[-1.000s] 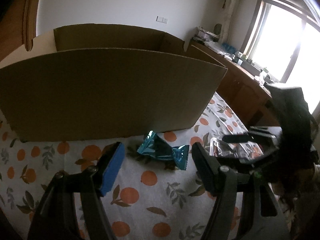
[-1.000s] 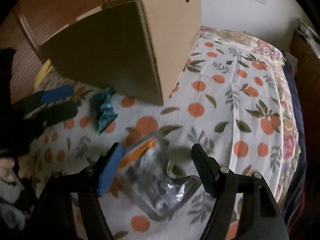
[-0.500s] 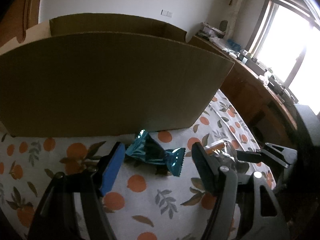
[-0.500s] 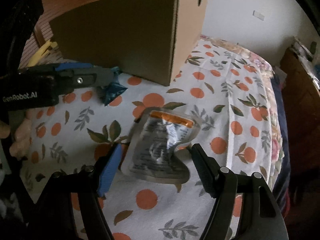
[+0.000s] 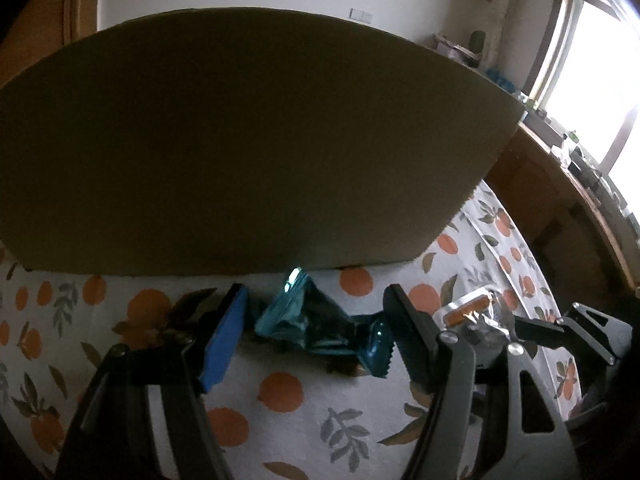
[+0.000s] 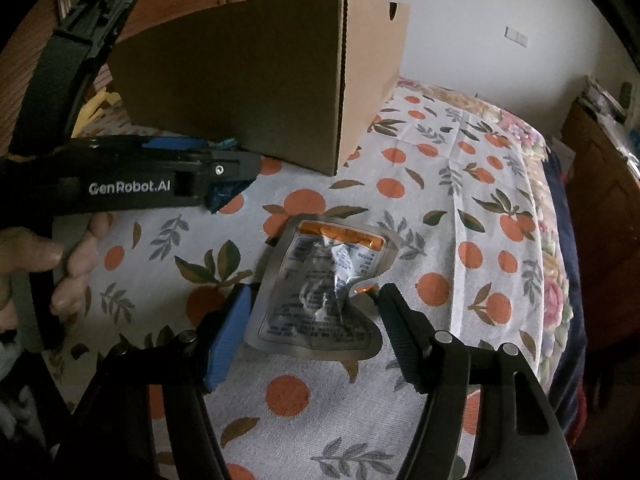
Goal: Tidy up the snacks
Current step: 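Grasp the teal candy with the left gripper while the right grasps the foil packet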
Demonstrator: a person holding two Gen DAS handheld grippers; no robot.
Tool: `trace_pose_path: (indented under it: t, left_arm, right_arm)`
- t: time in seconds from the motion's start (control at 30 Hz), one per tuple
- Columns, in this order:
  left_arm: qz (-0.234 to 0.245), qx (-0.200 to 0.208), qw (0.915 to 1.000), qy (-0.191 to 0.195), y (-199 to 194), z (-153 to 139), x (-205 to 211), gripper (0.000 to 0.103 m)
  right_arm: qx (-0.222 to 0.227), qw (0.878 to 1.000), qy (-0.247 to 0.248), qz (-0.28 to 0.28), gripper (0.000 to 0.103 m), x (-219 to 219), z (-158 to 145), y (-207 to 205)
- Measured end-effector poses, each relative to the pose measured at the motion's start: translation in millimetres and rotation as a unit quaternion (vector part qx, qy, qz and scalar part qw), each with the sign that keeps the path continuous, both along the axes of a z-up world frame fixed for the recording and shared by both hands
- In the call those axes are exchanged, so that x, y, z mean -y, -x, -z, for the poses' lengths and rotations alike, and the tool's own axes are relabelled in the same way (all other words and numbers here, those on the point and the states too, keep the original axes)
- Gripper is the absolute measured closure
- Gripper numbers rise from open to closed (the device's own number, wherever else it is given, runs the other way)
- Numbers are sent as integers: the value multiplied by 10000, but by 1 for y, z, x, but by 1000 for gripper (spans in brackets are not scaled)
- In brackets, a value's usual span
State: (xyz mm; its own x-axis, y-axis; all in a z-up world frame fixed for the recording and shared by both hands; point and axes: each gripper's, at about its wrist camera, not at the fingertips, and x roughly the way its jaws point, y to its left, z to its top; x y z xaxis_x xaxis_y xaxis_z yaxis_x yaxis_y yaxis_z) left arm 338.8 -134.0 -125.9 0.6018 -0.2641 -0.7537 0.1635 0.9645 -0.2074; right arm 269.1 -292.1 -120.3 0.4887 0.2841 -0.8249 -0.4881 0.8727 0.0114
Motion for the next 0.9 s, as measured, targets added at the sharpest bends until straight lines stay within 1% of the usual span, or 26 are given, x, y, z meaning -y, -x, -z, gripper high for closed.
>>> trace_pose_path:
  t: [0.1,0.23,0.37,0.53,0.6,0.63,0.7,0.73,0.77,0.8,0.87,0.9]
  left_arm:
    - [96,-10,9999,-140,3,0,-1,34]
    - [199,-106,9997,-108,11,-2,-6,34]
    - [273,-110,9995,-79,16,-3,-12,34]
    - [323,-103,9994,-38,15,-3,-12,38]
    - [359,-98,9993,13,15,-5,-15,44]
    - [387,-93,9992,28,16,-5,-14,45]
    - [469,-90,9988,74,17,-5,-13,58]
    - [505,-91,9986,78,17,-5,-11,62]
    - [565,-97,9983,78,19,-5,-10,73]
    - [573,-86,9983,70,20,-5,-10,77]
    - [597,-28,9982,74,23,-6,-10,80]
    - [620,-38,9980,97,26,-7,-11,81]
  right_arm:
    - [11,10000,-1,-4,34,-1,-1,1]
    - [20,10000,12,43,34,-2,-1,1]
    - [35,9999,-1,130,34,-3,-1,3]
    - [41,9998,0,217,34,-5,-1,2]
    - [34,9997,-2,261,34,-6,0,0]
    - [51,9996,13,280,34,-8,0,-1]
    - [74,9995,12,305,34,-10,0,-3]
    - [92,9995,10,314,36,-10,1,-3]
    - [102,9995,-16,313,39,-10,1,-3]
    - [113,9994,-37,311,43,-10,1,-2]
    - [100,9994,-80,315,51,-9,0,-1]
    - [99,9993,-146,328,58,-8,-1,-1]
